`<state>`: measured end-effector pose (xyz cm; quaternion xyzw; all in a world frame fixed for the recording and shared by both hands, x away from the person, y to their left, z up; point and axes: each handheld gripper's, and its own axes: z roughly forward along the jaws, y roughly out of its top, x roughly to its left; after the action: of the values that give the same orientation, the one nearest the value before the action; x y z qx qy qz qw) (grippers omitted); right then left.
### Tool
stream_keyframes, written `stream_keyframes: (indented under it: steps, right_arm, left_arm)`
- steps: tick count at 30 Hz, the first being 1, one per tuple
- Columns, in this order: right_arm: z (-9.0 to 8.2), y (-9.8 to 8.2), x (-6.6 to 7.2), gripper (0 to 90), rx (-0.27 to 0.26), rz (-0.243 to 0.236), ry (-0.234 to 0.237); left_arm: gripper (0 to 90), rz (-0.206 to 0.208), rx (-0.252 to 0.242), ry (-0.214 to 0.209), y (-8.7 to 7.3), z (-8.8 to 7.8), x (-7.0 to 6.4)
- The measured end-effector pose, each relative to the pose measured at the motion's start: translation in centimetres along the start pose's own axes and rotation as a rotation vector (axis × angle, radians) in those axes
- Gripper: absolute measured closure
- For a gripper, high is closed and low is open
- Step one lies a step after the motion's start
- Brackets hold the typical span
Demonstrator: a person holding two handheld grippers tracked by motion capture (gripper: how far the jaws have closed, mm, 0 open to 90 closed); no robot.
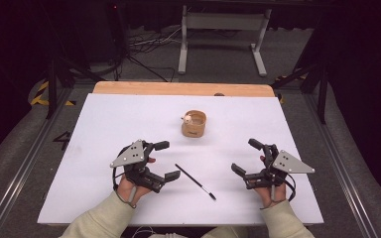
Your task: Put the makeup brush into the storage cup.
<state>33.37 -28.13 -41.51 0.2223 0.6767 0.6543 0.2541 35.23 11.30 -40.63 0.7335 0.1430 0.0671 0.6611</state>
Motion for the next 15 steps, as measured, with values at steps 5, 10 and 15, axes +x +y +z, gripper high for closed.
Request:
stream_keyframes:
  steps: [5,10,15]
  right_arm:
    - [-0.2,0.0,-0.1,0.0,-0.005,0.006,-0.003]
    - [-0.2,0.0,-0.1,0.0,-0.006,0.009,-0.003]
    - [-0.3,0.1,-0.1,0.0,-0.007,0.011,0.000]
  left_arm:
    - [1.5,0.004,0.023,-0.017,0.1,1.1,0.0]
    - [1.5,0.006,0.026,-0.034,0.4,2.0,-0.1]
    - [1.4,0.022,0.033,-0.061,0.8,2.8,-0.6]
